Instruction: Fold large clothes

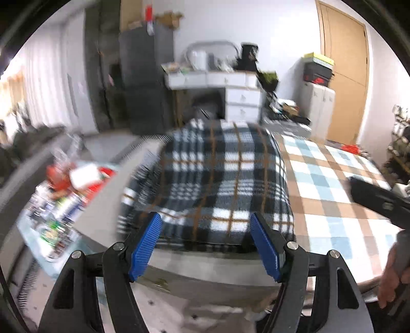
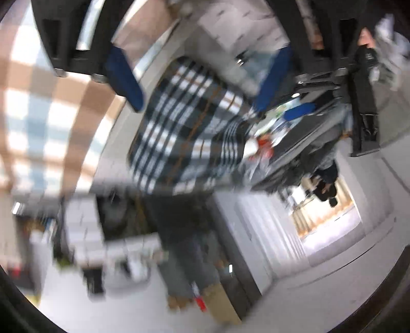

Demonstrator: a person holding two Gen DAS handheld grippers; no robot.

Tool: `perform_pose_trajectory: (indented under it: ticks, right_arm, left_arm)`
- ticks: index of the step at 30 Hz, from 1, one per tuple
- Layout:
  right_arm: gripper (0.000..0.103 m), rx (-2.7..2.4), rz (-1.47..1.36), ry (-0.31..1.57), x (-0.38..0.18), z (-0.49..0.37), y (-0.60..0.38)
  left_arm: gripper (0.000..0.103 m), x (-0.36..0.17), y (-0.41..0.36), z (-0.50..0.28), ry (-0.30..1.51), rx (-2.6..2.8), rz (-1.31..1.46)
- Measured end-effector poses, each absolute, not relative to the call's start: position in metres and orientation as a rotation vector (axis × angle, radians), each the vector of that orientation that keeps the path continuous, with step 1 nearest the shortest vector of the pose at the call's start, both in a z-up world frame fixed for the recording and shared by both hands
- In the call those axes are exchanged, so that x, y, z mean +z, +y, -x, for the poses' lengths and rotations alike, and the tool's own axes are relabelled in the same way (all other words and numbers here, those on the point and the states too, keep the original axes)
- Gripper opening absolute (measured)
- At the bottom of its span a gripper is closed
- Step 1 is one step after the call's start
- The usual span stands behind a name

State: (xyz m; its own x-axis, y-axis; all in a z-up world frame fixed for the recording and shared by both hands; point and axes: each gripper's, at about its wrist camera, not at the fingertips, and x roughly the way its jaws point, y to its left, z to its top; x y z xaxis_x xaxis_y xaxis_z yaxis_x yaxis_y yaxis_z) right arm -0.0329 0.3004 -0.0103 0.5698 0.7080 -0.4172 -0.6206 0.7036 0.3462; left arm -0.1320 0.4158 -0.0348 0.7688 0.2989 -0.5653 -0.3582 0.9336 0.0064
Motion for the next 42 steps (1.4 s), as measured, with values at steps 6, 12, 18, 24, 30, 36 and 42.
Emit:
perform_pose_trajectory:
  ticks: [6,12,18,24,30,36,42]
  right_arm:
    - [0.103,0.777,-0.209,0.475,-0.003,0.066,0.282]
    - [0.103,0.722,-0.218,0.438,-0.013,0.078,0.286]
    - [0.103,0.672,-0.275,0.463,-0.046,0.077,0.295]
    - [0.103,0.649,-0.275,0.475,-0.047,0.076,0.296]
    - [0.103,0.631,-0.222,0.403,-0.041,0.092,0.3]
    - [0.103,0.626,-0.231,0.387,-0.038,0.094,0.294]
    - [0.103,0.603,-0.297,0.414,-0.042,0.086,0.283]
  left_arm:
    - [0.091,-0.02,0.405,0.157,0.399,0.484,0.106]
    - [0.092,-0.025,0.407,0.155,0.382,0.444,0.165]
    - [0.092,-0.034,0.411,0.155,0.411,0.45,0.199]
    - [0.092,-0.041,0.409,0.153,0.418,0.452,0.216]
    - [0.092,-0.042,0.4,0.157,0.409,0.469,0.197]
    - [0.092,-0.041,0.399,0.159,0.416,0.473,0.191]
    - [0.092,-0.044,0.4,0.159,0.438,0.484,0.195]
